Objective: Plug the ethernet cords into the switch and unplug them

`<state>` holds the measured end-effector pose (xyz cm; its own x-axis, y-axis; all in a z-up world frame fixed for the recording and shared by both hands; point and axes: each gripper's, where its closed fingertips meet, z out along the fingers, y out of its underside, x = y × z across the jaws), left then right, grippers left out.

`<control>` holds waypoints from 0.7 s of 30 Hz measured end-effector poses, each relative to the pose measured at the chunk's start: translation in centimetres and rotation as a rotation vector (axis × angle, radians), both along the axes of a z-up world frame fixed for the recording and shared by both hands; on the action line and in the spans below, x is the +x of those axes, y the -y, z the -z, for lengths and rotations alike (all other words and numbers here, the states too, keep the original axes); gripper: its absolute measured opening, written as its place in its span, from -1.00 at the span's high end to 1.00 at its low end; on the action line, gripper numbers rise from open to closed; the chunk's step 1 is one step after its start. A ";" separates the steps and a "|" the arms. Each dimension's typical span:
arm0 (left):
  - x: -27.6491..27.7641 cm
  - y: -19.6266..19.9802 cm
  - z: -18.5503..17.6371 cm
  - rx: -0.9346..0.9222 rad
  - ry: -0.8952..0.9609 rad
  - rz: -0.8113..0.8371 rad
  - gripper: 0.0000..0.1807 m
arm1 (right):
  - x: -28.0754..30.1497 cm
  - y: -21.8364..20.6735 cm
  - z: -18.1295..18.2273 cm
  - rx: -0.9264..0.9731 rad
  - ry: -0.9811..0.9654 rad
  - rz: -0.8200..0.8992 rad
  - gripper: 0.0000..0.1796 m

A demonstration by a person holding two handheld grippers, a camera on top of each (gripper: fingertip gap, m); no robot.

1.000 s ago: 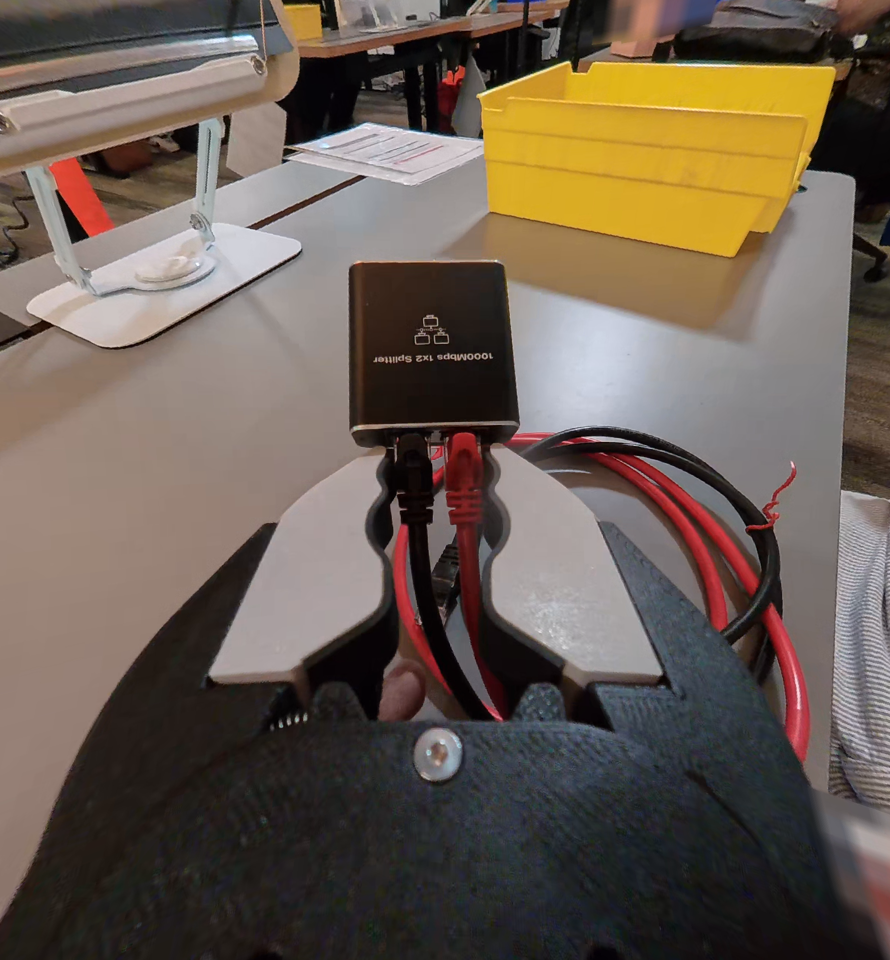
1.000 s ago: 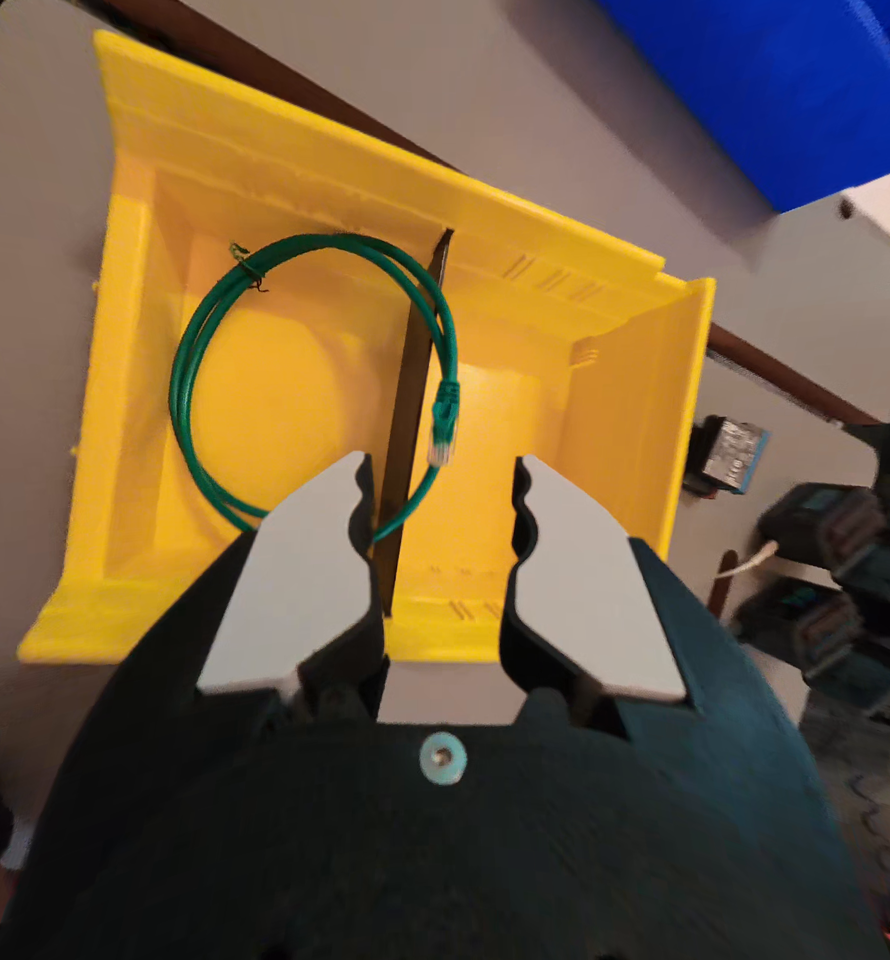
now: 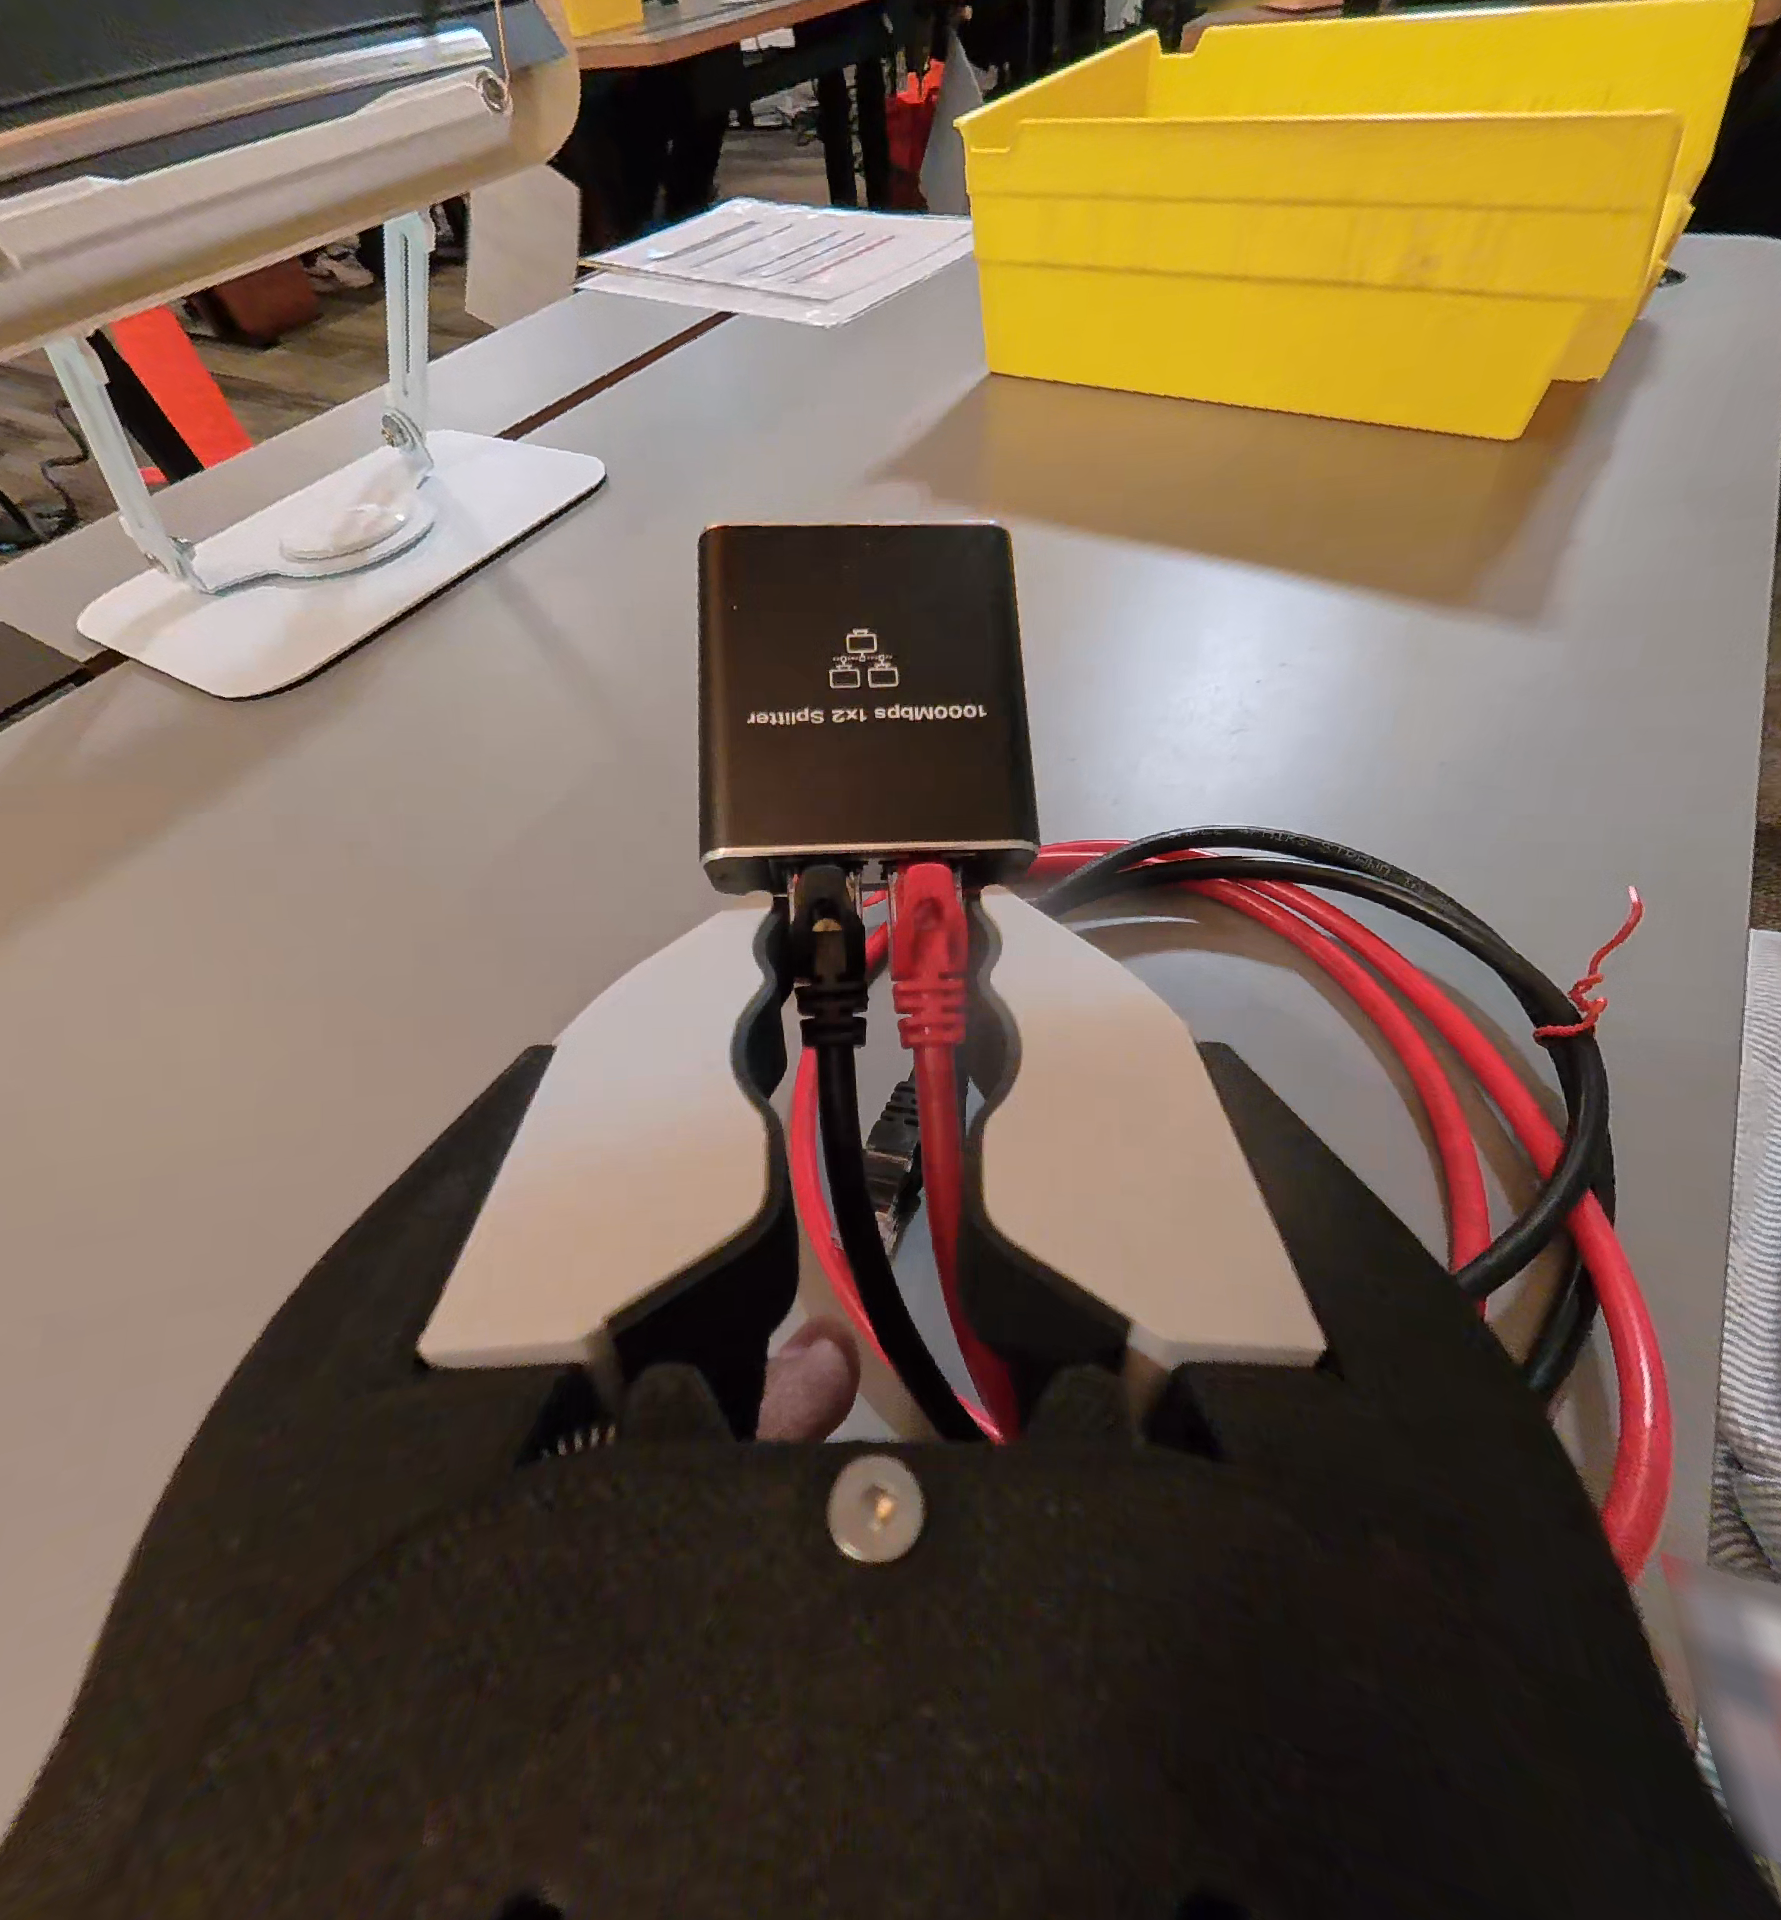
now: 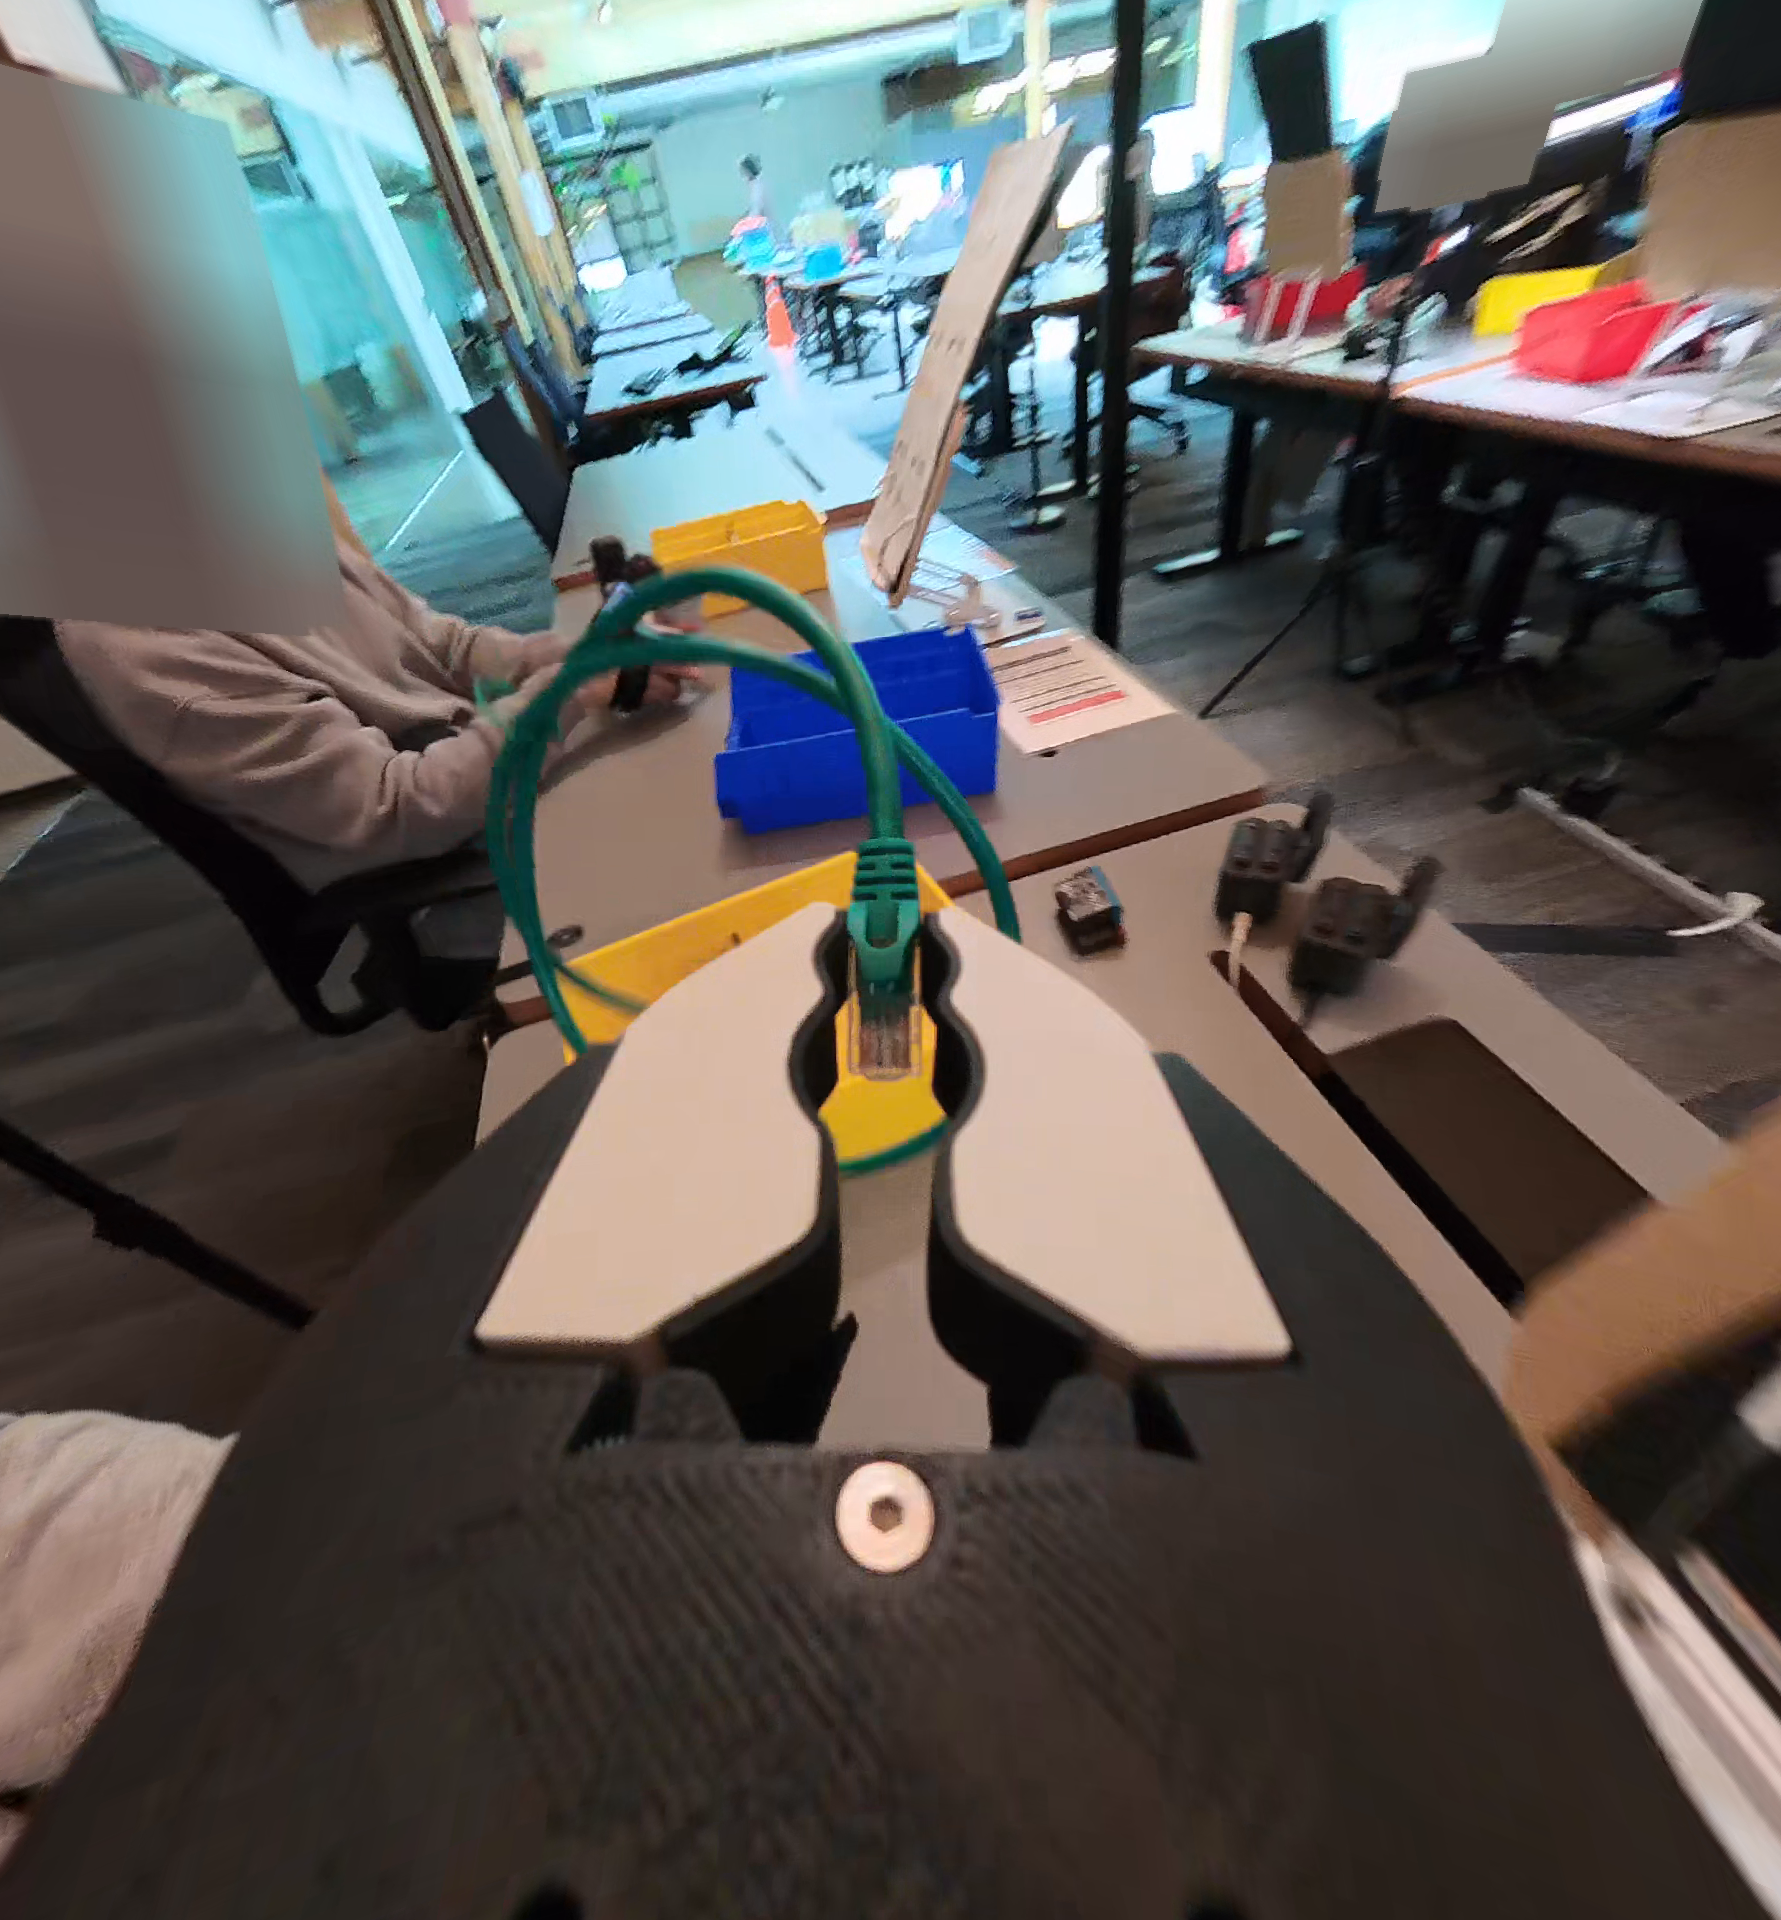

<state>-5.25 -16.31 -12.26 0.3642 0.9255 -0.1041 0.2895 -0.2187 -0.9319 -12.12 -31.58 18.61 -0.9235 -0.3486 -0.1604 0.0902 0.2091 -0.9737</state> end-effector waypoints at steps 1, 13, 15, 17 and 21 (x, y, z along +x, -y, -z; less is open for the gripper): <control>0.0 0.0 0.0 -0.004 0.000 -0.002 0.65 | -1.0 -2.2 0.1 -0.014 0.003 0.029 0.86; -0.6 0.0 1.2 -0.086 0.054 -0.040 0.64 | -9.2 -18.5 9.4 0.218 -0.225 0.320 0.85; -0.7 0.0 1.5 -0.099 0.072 -0.044 0.64 | -10.3 -19.8 13.3 0.358 -0.267 0.348 0.85; -0.8 0.0 1.7 -0.113 0.081 -0.048 0.64 | -11.1 -21.0 17.5 0.494 -0.320 0.371 0.86; -0.8 0.0 1.8 -0.133 0.079 -0.052 0.64 | -11.6 -21.3 22.9 0.535 -0.351 0.395 0.79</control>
<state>-6.05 -16.28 -14.04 0.3277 0.9234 -0.1998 0.3749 -0.3212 -0.8696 -23.68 -10.26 -4.31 -0.9917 0.0621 0.1125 -0.0407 0.6781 -0.7338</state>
